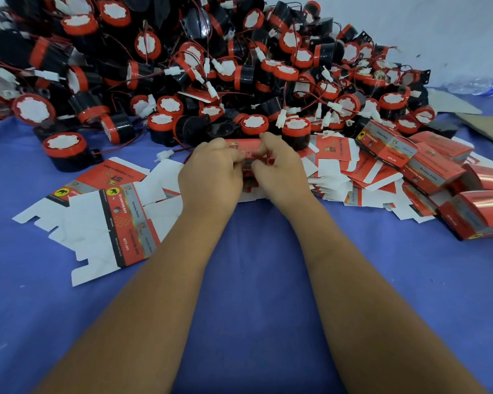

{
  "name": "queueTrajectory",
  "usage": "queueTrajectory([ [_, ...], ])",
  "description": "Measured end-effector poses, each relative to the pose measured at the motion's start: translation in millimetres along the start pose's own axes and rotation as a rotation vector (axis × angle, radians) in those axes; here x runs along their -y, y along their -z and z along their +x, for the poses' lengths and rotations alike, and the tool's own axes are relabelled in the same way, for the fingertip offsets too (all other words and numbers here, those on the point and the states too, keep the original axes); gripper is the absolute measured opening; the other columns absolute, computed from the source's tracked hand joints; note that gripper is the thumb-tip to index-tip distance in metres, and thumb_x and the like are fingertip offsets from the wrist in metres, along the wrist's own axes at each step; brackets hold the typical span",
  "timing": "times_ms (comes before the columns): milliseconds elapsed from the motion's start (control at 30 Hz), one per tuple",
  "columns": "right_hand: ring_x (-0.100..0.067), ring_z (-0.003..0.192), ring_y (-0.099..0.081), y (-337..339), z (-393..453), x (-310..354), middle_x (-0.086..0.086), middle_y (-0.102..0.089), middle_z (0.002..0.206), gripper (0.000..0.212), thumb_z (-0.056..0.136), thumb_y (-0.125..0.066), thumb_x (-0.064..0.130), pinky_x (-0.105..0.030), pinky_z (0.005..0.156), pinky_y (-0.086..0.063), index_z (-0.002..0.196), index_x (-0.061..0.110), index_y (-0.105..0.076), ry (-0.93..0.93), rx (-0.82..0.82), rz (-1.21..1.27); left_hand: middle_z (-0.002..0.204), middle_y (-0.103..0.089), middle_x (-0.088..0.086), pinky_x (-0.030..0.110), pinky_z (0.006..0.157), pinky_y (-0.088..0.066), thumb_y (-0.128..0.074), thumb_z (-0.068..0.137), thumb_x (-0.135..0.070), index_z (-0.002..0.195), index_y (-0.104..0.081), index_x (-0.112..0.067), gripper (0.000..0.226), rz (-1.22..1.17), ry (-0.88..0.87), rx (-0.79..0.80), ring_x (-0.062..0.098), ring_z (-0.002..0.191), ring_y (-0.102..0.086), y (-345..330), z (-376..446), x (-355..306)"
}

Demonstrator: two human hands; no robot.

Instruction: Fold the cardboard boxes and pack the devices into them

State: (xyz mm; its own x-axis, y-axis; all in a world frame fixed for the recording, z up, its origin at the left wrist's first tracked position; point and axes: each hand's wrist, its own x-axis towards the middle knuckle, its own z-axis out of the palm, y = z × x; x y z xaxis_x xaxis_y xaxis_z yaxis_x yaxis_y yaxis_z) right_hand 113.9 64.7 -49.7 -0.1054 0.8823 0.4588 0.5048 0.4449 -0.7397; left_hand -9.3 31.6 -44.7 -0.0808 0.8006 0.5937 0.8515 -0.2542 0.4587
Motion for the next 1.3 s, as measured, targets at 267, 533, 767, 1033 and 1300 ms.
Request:
queueTrajectory([
  [267,-0.021,0.085,-0.038,13,-4,3,-0.003,-0.039,0.091,0.035,0.066,-0.069,0.023,-0.022,0.066,-0.03,0.085,0.012,-0.042,0.207,-0.304,-0.107,0.115,-0.065,0.004,0.027,0.087,-0.045,-0.064,0.091,-0.007,0.114,-0.072,-0.01,0.024,-0.232,-0.07,-0.103,0.024,0.111,-0.057,-1,-1,0],
  [533,-0.021,0.078,-0.034,52,1,-1,-0.004,-0.034,0.087,0.026,0.067,-0.055,0.018,-0.026,0.065,-0.032,0.081,0.014,-0.034,0.173,-0.882,0.168,0.121,-0.06,0.004,0.035,0.095,-0.041,-0.059,0.091,-0.009,0.118,-0.067,-0.015,0.03,-0.182,0.079,0.019,0.025,0.118,-0.05,-7,3,7],
  [767,-0.032,0.135,-0.027,78,7,-37,-0.011,-0.029,0.146,0.04,0.077,-0.066,0.024,-0.045,0.108,-0.021,0.113,0.013,-0.051,-0.578,-0.743,-0.443,0.121,-0.061,-0.003,0.035,0.088,-0.044,-0.057,0.092,-0.029,0.119,-0.064,-0.025,0.029,-0.061,0.048,0.311,0.023,0.114,-0.053,-7,2,4],
  [1033,-0.031,0.102,-0.058,42,5,-10,-0.011,-0.064,0.106,0.022,0.08,-0.056,0.006,-0.041,0.089,-0.04,0.099,0.005,-0.068,0.128,-0.494,-0.463,0.119,-0.064,0.001,0.039,0.094,-0.046,-0.07,0.084,-0.047,0.13,-0.061,-0.025,0.053,-0.021,-0.133,0.432,0.026,0.113,-0.055,-7,1,-2],
  [1300,-0.016,0.111,-0.057,28,-2,0,0.004,-0.069,0.114,0.05,0.091,-0.041,0.049,-0.043,0.095,-0.045,0.12,0.019,-0.069,0.083,0.311,-0.208,0.096,-0.071,-0.008,0.045,0.08,-0.053,-0.079,0.078,-0.033,0.101,-0.073,-0.028,0.024,-0.268,-0.092,0.459,0.013,0.092,-0.065,9,7,11],
])
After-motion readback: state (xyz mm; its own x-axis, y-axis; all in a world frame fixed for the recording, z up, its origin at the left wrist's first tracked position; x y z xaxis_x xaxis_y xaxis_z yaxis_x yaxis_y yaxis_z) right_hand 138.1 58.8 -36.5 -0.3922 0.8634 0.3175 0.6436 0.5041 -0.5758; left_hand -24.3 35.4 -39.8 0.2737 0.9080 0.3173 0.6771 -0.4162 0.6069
